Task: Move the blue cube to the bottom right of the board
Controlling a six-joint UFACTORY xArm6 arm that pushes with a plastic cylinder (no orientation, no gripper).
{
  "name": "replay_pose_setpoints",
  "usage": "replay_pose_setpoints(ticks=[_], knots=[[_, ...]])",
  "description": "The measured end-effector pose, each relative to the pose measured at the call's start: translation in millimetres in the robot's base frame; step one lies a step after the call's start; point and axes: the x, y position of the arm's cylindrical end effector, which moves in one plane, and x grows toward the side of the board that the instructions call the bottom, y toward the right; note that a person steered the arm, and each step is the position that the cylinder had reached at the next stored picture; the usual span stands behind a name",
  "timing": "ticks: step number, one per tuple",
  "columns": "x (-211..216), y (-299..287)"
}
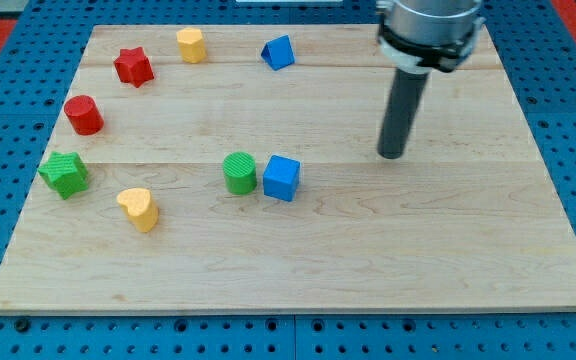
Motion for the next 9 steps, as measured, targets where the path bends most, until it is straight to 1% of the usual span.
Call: replay_pose_setpoints(ticks=[1, 2, 3, 4, 6, 7, 8, 9], knots=[[-8.3, -69.7], [-10.7, -153.0], [23.1, -172.5], [43.0, -145.2], [43.3, -12.9], [53.8, 32.5], [51.7, 34.4], [39.5, 51.9]])
